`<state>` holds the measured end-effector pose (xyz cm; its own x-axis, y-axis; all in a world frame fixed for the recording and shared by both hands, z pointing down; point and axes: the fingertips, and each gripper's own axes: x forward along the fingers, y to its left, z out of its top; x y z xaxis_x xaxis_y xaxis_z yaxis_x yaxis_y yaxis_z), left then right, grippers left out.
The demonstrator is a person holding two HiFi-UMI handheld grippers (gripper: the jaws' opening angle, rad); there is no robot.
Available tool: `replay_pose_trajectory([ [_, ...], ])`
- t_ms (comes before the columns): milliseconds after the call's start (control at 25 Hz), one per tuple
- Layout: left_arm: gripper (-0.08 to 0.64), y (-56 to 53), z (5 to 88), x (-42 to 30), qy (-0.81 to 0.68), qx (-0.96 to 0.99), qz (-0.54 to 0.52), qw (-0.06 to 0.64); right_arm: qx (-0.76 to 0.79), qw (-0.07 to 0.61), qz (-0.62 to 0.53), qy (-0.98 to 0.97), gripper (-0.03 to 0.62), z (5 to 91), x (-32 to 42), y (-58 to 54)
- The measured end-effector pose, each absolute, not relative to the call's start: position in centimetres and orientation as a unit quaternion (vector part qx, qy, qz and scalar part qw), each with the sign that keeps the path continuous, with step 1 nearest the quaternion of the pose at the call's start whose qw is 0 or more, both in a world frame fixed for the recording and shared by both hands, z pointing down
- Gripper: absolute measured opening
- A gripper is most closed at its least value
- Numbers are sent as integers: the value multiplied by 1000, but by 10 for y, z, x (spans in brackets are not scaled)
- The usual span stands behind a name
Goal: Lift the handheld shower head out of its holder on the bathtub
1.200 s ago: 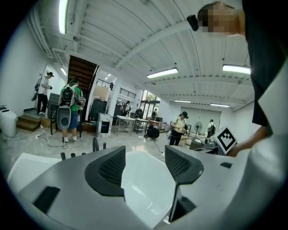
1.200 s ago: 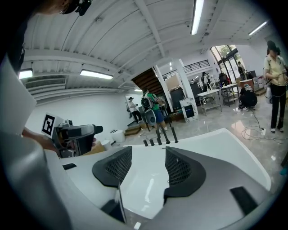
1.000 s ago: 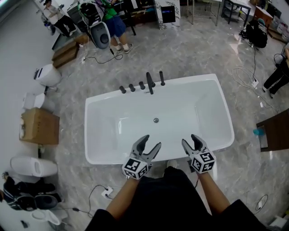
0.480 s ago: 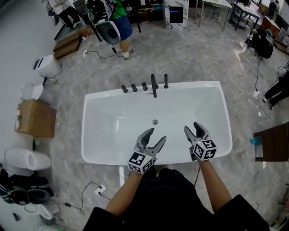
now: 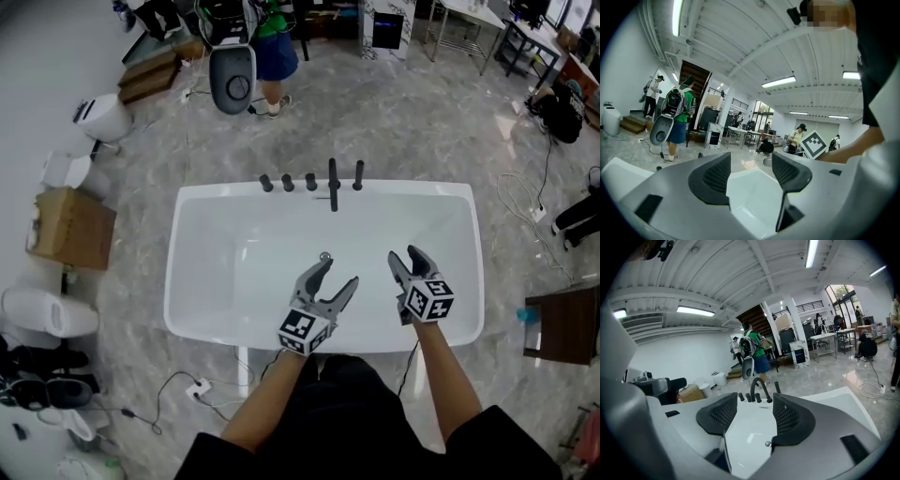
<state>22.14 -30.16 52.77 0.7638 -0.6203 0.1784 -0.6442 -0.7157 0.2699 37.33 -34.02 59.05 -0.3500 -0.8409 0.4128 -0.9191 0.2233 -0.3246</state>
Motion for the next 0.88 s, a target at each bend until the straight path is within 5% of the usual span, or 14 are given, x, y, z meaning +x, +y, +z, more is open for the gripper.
replay_pose_trajectory([
  [880,253,-389,600,208,-391,898,40,199,529,124,274,-793,210,697,374,-489],
])
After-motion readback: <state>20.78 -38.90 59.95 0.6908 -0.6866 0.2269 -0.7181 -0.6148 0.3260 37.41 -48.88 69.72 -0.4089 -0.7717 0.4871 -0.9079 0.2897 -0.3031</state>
